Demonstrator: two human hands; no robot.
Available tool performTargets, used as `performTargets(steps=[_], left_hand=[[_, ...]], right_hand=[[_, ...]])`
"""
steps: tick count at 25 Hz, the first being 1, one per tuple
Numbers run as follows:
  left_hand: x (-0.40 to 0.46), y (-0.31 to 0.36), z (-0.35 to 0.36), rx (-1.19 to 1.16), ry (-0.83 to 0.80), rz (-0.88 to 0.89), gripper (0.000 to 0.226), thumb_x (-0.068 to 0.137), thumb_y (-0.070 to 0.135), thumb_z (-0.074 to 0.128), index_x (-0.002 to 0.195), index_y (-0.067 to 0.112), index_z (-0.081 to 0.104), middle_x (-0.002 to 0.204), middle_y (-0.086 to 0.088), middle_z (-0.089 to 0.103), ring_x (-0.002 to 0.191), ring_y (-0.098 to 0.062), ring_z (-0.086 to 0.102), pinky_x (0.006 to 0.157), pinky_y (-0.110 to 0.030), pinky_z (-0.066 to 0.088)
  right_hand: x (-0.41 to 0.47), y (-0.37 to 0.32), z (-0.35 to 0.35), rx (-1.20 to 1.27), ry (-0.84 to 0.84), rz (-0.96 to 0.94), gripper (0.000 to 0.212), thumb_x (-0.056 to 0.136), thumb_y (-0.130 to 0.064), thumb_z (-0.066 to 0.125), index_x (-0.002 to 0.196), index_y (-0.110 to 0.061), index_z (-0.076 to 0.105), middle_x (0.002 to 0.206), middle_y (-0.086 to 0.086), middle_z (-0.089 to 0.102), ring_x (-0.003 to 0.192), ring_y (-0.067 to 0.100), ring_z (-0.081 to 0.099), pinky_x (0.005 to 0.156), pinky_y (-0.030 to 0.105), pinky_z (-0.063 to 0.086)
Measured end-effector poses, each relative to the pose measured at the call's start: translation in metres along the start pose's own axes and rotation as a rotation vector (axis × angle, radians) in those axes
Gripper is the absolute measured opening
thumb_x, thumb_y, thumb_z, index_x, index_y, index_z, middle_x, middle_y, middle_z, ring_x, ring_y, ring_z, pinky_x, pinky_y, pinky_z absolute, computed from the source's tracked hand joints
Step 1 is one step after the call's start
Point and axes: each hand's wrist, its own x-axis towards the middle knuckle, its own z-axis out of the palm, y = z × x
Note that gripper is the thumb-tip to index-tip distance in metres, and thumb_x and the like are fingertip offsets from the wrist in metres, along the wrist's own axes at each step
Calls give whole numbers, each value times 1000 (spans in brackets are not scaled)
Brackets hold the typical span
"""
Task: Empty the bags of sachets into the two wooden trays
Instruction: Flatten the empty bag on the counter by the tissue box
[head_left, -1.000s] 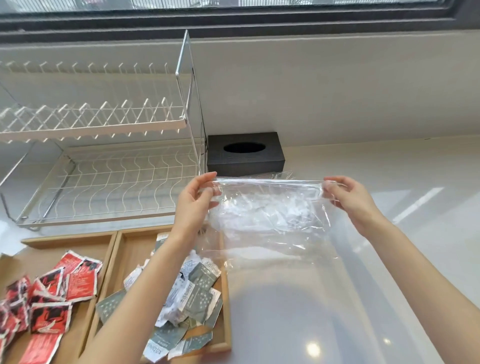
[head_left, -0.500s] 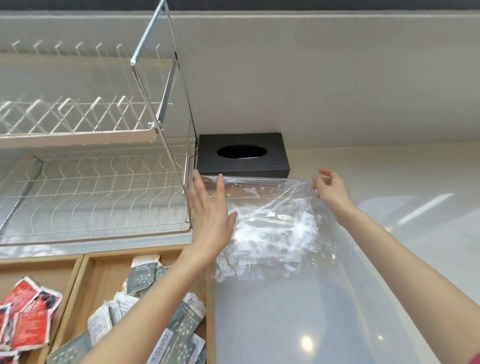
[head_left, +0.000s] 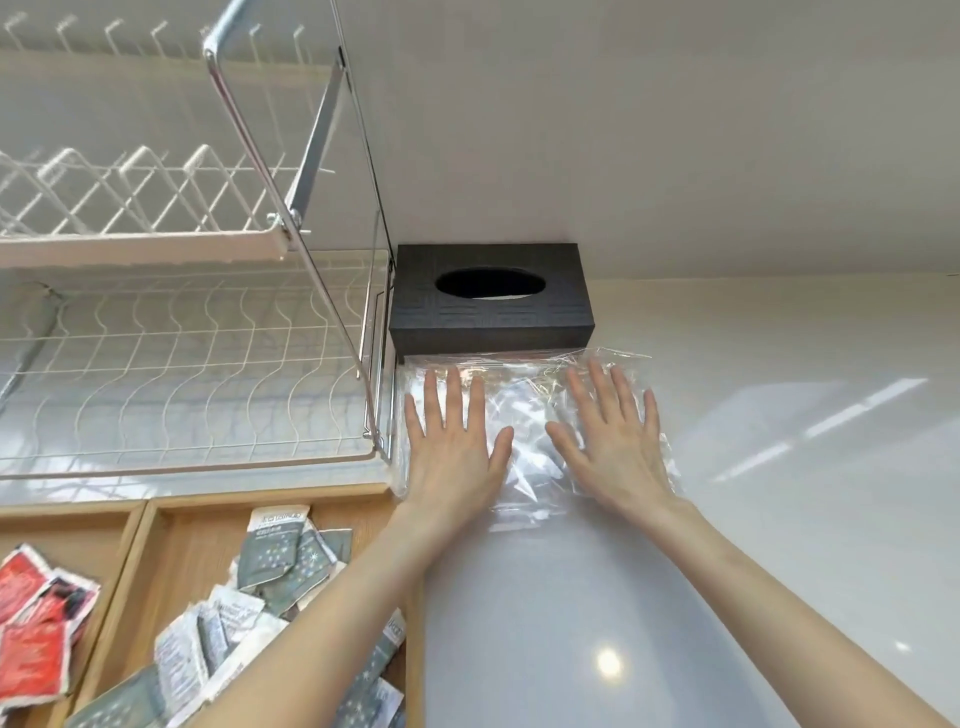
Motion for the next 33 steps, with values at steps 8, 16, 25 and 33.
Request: performTargets(steps=[8, 16, 25, 33], left_hand=[[8, 0, 5, 7, -52, -17, 65, 92, 47, 16, 144, 16, -8, 155, -8, -15, 141, -29, -20, 111, -48, -16], [10, 2, 0, 21, -95, -15, 64, 92, 44, 21, 145, 16, -2, 156, -9, -7, 142, -30, -12, 113, -50, -10], [-6, 7, -29, -16, -98, 2, 65, 91, 44, 31, 145, 17, 6, 157, -8, -2, 143, -30, -7, 114, -50, -3], [-84, -11, -57, 14, -29, 42, 64, 91, 43, 31, 144, 16, 9, 156, -9, 5, 144, -28, -2, 114, -47, 1]], right_hand=[[5, -2, 3, -53, -26, 4, 80, 71, -62, -6, 145, -32, 0, 158, -2, -5, 145, 19, -8, 115, 45, -9], [3, -5, 3, -75, -41, -1, 74, 79, -61, 2, 146, -28, 3, 158, 0, -2, 145, 22, -5, 114, 48, -8], [-11, -23, -20, 23, 37, -13, 59, 91, -35, 42, 144, -23, 19, 157, 6, 8, 145, 23, -1, 115, 45, -4], [-79, -58, -39, 85, 22, -55, 60, 91, -36, 42, 145, -25, 18, 157, 2, 9, 145, 20, 0, 115, 44, -3]])
